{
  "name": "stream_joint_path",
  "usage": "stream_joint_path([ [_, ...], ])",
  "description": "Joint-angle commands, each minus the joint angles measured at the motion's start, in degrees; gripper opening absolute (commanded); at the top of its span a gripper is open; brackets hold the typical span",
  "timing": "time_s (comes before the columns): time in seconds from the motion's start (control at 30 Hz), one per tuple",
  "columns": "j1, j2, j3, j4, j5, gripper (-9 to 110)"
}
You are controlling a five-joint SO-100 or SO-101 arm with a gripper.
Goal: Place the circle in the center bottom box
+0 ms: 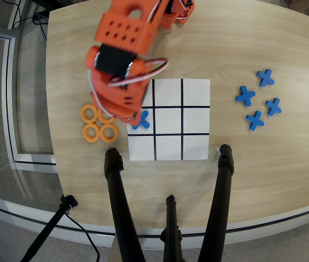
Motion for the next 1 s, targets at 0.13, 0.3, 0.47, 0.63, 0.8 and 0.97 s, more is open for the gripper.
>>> stream_joint_path([
  [0.13, 6.2, -12.3, -10.2, -2.0, -2.7, 16],
  [0.3, 7.4, -14.7, -9.8, -2.9, -4.0, 16],
  [0.47, 7.5, -15.6, -8.4, -3.4, -4.2, 16],
  [0.63, 6.9, -16.3, -7.5, -3.4, -4.2, 16],
  [0.8, 5.8, -17.6, -6.7, -3.4, -4.1, 16],
  [0.97, 4.9, -19.3, -7.2, -4.3, -3.8, 16],
])
